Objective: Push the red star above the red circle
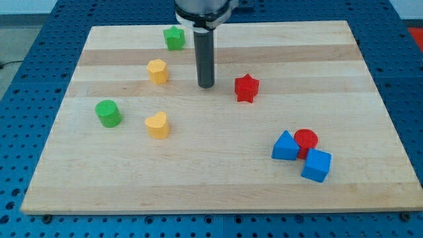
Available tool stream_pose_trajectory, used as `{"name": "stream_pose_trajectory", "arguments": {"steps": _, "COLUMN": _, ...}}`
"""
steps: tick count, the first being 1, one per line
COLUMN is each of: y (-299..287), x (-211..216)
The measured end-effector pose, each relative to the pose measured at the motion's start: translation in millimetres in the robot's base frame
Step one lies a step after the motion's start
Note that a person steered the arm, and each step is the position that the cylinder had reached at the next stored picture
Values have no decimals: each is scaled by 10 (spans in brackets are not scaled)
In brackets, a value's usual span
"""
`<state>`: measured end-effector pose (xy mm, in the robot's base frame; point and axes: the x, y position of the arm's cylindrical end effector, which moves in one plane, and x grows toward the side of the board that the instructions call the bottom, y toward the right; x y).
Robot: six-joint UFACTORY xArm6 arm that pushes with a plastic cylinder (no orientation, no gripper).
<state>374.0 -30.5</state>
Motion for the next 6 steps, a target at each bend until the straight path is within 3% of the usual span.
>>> {"name": "stream_pose_trajectory", "arguments": {"steps": 1, "y": 749, "x": 159}}
{"name": "stream_pose_trajectory", "arguments": {"steps": 2, "y": 1126, "x": 222}}
{"name": "stream_pose_trajectory", "arguments": {"steps": 3, "y": 1174, "x": 230}}
{"name": "stream_pose_trajectory", "arguments": {"steps": 5, "y": 1581, "x": 1205}}
{"name": "stream_pose_trajectory", "arguments": {"steps": 6, "y": 1337, "x": 1003}}
